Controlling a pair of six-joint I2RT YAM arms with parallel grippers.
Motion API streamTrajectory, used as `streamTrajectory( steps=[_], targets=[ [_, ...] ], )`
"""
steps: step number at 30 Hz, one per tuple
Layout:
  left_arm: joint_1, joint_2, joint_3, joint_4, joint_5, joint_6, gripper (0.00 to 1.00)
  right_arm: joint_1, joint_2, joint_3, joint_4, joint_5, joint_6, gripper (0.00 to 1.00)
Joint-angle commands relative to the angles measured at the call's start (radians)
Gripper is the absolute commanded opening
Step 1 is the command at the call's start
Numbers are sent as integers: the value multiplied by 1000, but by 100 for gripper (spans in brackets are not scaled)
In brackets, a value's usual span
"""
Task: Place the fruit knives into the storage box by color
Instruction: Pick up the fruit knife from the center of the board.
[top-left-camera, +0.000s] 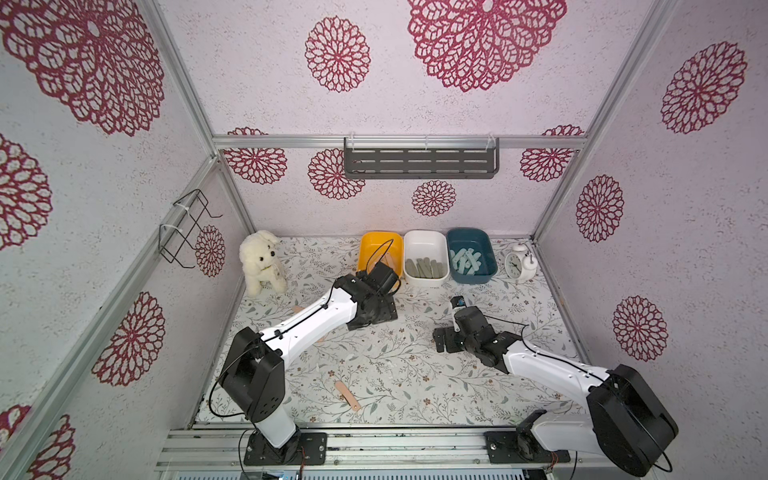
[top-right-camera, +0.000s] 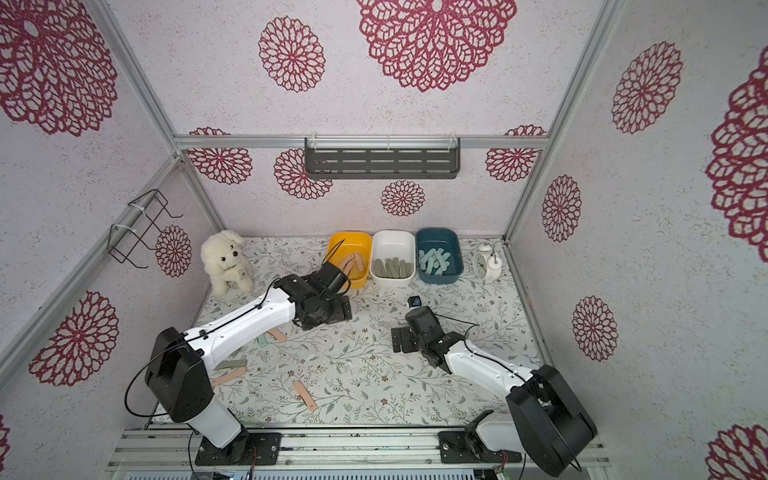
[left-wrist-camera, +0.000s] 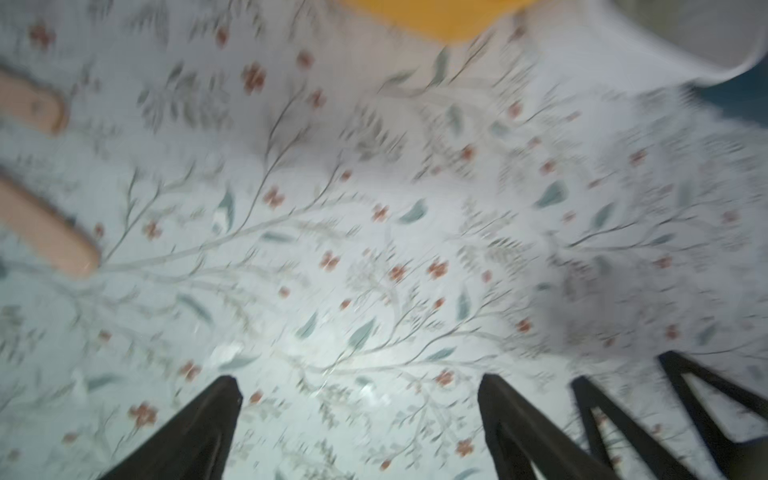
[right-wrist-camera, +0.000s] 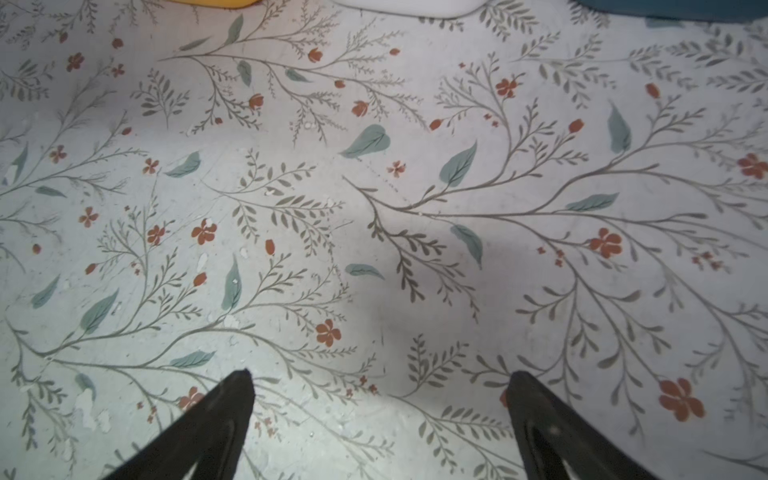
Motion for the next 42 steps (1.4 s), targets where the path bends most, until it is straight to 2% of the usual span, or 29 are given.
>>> streamTrajectory(
  steps=[1,6,9,18,27,36,42],
  targets=[
    [-37,-143,-150,-50,50,-108,92,21,-6,6,25,-8,33,99],
    [-79,-338,-376,-64,43,-237,88,45,-6,19,24,-17,31,99],
    [-115,-395,-463,-42,56,-305,85,61,18,44,19,-22,28,99],
    [-142,-354,-606,117,124,-332,70,77,43,104,-19,-16,10,99],
    [-134,-213,-592,210,134,-252,53,78,49,109,-21,-33,28,99],
    [-103,-200,-604,246,143,-221,30,78,47,121,-38,-22,35,99],
    [-96,-192,-563,217,111,-185,24,78,57,158,-60,1,29,99]
  ],
)
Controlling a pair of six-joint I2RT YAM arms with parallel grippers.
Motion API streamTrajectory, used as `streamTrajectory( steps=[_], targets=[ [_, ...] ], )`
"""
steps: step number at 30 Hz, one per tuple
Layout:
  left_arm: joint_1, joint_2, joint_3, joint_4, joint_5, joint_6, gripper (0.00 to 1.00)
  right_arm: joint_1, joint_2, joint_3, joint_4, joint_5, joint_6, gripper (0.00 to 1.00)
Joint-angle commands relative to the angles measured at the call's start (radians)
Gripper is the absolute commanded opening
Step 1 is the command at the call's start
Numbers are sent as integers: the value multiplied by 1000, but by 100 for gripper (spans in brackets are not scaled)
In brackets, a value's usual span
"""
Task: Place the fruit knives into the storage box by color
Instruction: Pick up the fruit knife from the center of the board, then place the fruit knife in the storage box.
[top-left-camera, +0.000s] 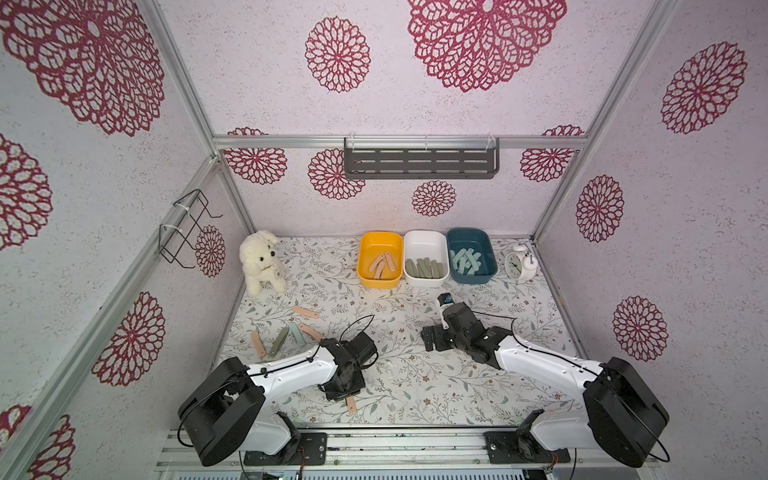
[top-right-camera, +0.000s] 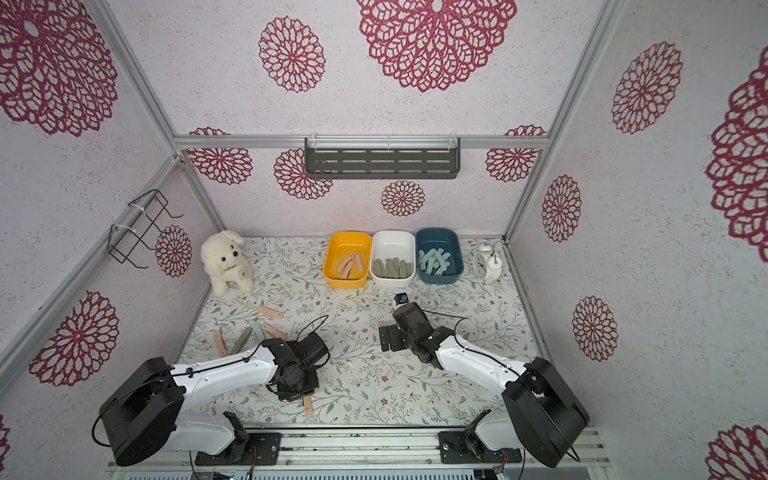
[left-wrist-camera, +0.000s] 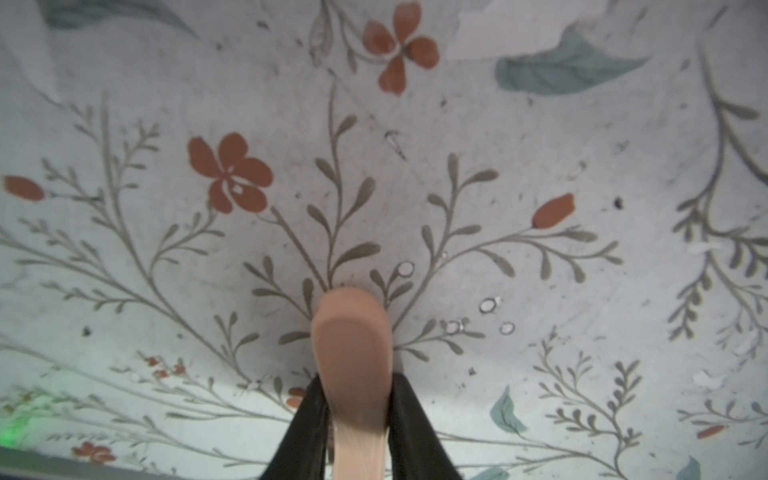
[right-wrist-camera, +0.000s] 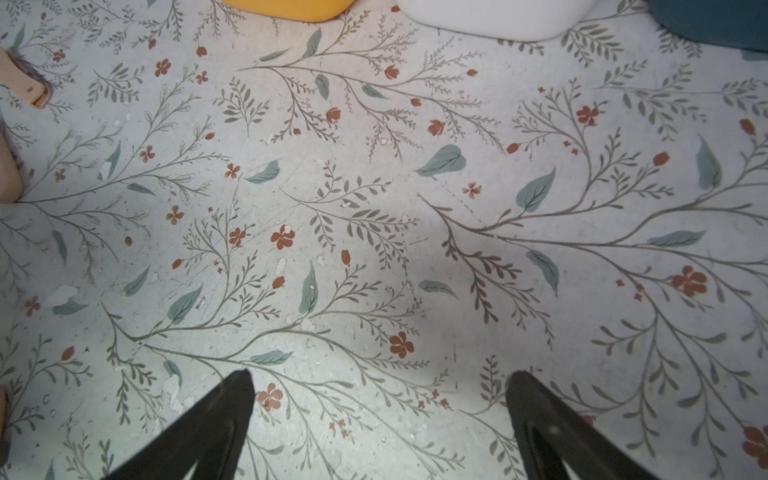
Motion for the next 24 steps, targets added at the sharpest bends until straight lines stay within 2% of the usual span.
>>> streamTrajectory(
  steps=[1,3,8,12,16,24],
  targets=[
    [15,26,34,46,-27,43,23,4,5,51,-21,23,8,99],
    [32,39,69,33,-33,84,16,4,10,73,-24,29,10,99],
    [140,85,206,9,-31,208,15,4,39,133,-49,44,-17,99],
    [242,173,380,-32,-40,341,13,-9,61,174,-76,71,-47,99],
    [315,314,619,-108,-33,467,11,-25,88,197,-52,60,-52,100],
    [402,666,1231,-306,-33,661,8,-58,155,250,-13,26,-62,99]
  ],
)
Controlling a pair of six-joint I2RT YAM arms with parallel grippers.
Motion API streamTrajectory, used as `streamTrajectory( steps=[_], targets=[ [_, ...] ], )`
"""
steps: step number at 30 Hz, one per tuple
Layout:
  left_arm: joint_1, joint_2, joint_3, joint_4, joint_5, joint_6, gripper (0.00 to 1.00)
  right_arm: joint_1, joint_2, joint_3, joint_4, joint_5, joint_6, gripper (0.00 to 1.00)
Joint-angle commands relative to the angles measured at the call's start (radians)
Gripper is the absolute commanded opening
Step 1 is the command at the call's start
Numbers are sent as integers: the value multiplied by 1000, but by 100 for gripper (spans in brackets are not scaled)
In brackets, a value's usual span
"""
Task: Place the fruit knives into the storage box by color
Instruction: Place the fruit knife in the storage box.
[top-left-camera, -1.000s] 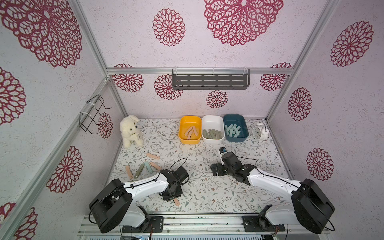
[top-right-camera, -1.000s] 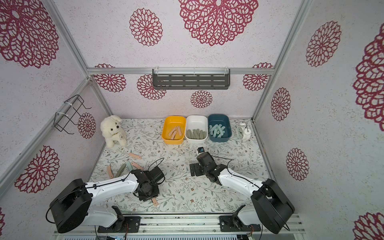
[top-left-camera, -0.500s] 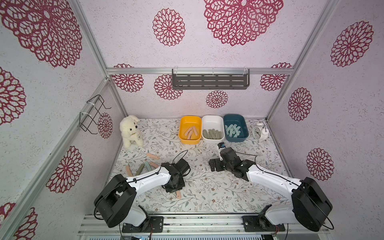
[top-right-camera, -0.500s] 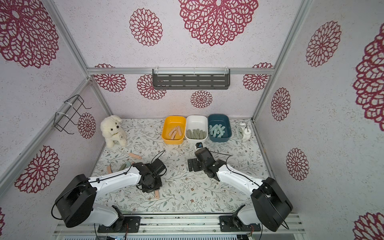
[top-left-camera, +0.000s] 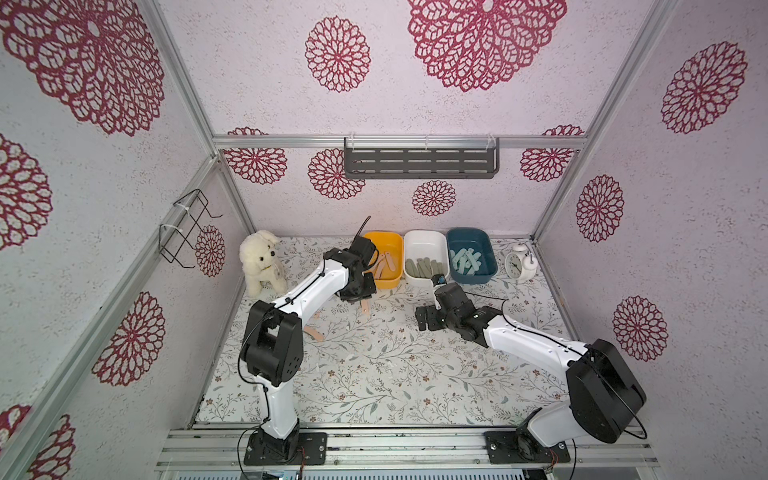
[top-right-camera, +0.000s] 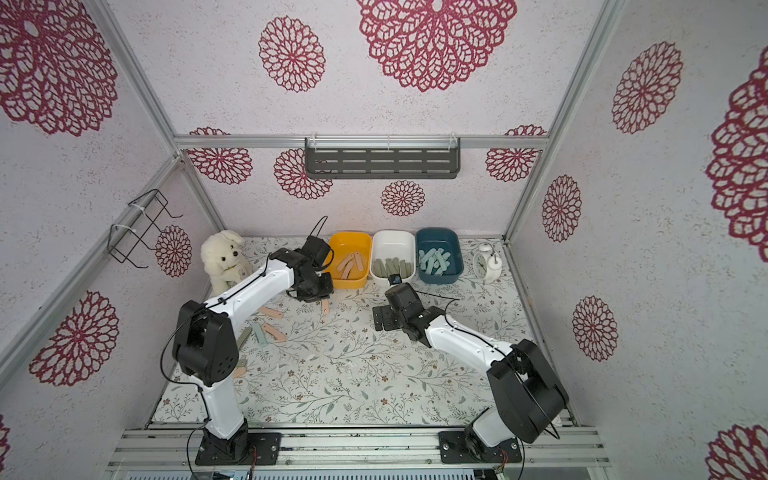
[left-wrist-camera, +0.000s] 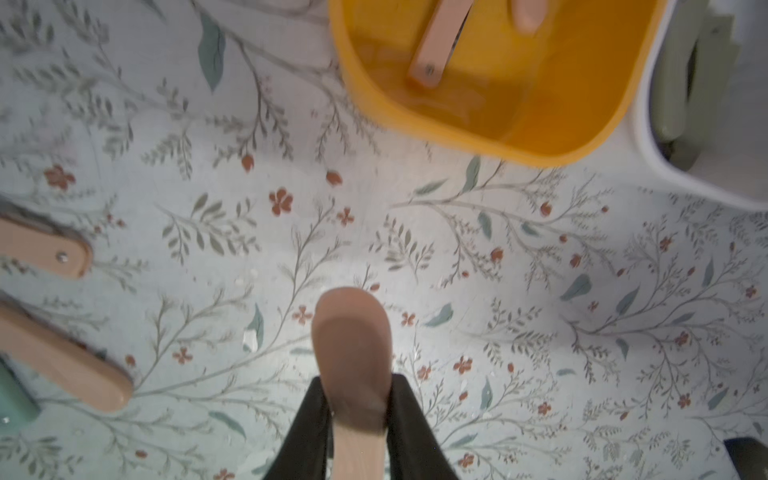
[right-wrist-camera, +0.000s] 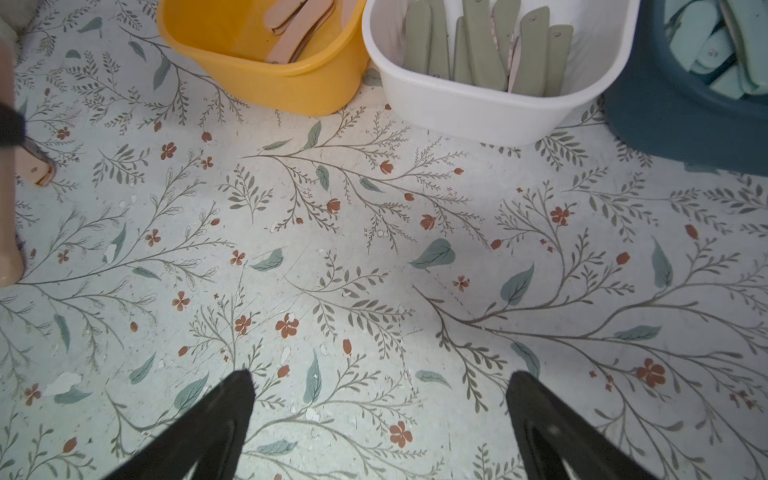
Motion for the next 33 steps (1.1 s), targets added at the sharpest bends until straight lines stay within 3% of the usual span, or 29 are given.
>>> streamTrajectory(
  steps=[1,7,9,15,21,23,29,33],
  targets=[
    [30,125,212,-115,-1,125,8,-20,9,37,26,-11,-17,99],
    [47,452,730,-229,34,212,8,-43,50,43,52,-40,-17,99],
    [49,540,840,-245,43,222,8,-50,58,43,57,-45,-15,99],
    [49,571,786,-104,74,213,12,-66,63,36,78,-66,-9,99],
    [48,591,783,-89,56,222,16,-72,68,27,87,-78,-12,99],
    [47,587,783,-87,54,218,24,-72,67,24,94,-82,-13,99],
    [49,524,818,-127,46,182,72,-70,79,43,105,-108,-17,99],
    [61,357,674,-123,0,80,90,-50,105,60,126,-126,-34,99]
  ],
)
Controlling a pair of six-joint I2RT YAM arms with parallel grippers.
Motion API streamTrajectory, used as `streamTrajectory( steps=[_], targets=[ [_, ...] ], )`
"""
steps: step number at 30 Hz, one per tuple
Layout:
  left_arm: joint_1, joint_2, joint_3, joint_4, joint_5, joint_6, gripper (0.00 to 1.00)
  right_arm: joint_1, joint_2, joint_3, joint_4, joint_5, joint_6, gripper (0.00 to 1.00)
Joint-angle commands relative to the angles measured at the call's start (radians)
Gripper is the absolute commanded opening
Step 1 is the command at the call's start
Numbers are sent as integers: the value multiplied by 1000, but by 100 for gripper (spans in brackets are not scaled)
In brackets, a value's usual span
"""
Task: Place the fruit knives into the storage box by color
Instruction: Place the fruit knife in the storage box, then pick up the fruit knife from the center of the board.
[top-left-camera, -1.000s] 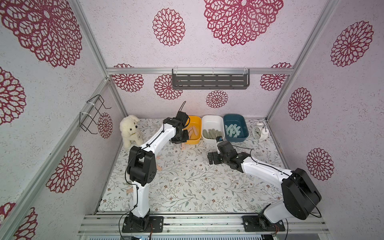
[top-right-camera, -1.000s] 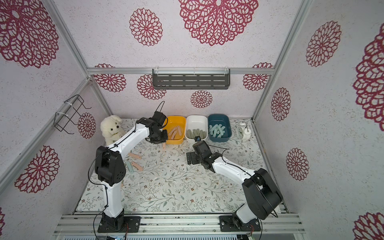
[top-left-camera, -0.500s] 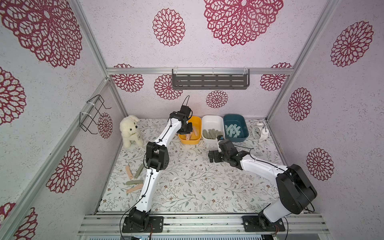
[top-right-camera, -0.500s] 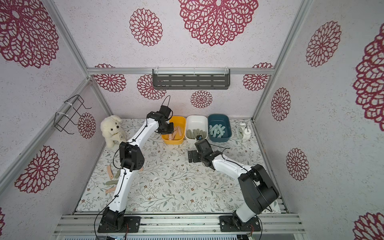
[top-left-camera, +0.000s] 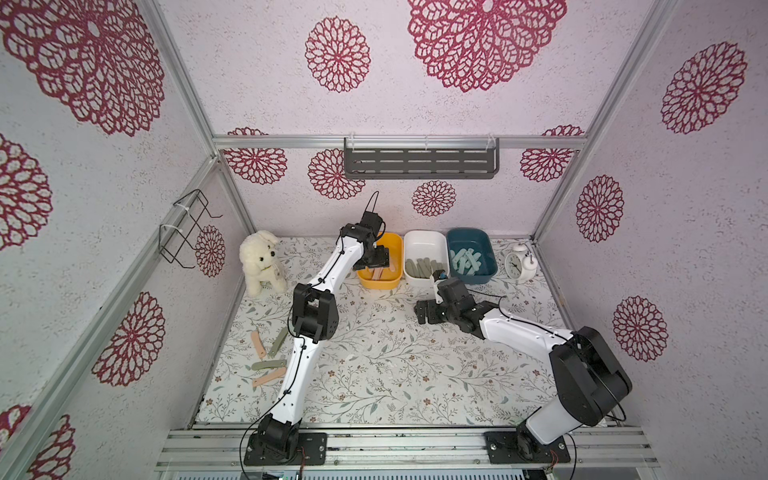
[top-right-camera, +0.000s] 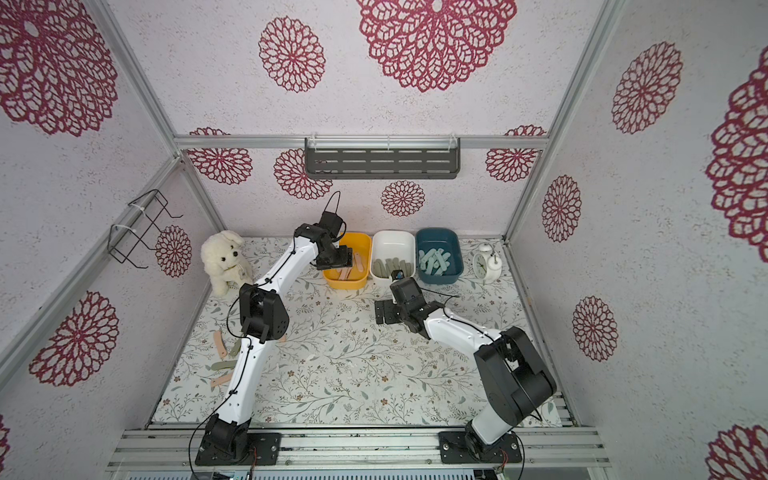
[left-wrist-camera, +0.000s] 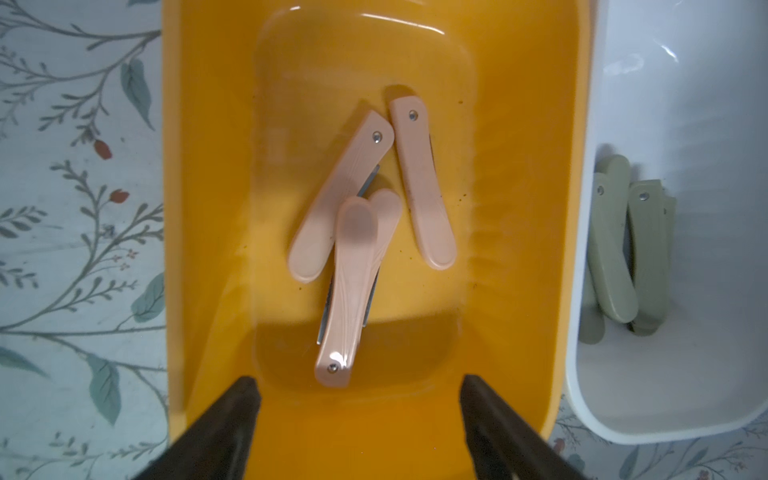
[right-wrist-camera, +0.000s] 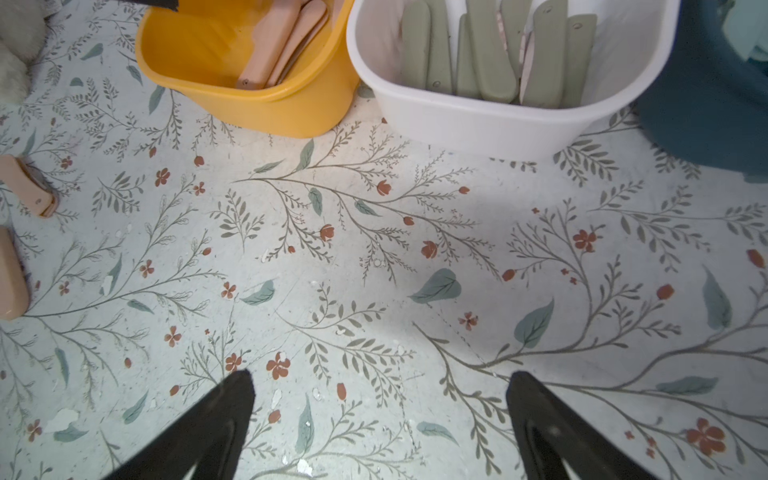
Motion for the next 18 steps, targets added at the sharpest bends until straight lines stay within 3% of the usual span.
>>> streamTrajectory(
  steps=[1,9,18],
  targets=[
    [17,-220,-120,9,-42,-104,91,23,33,58,32,-22,-38,99],
    [129,-614,-681,145,-106,-272,88,171,195,182,147,-50,-85,99],
    [310,-718,-1043,183,-125,-359,71,326,404,373,170,-128,-80,99]
  ],
)
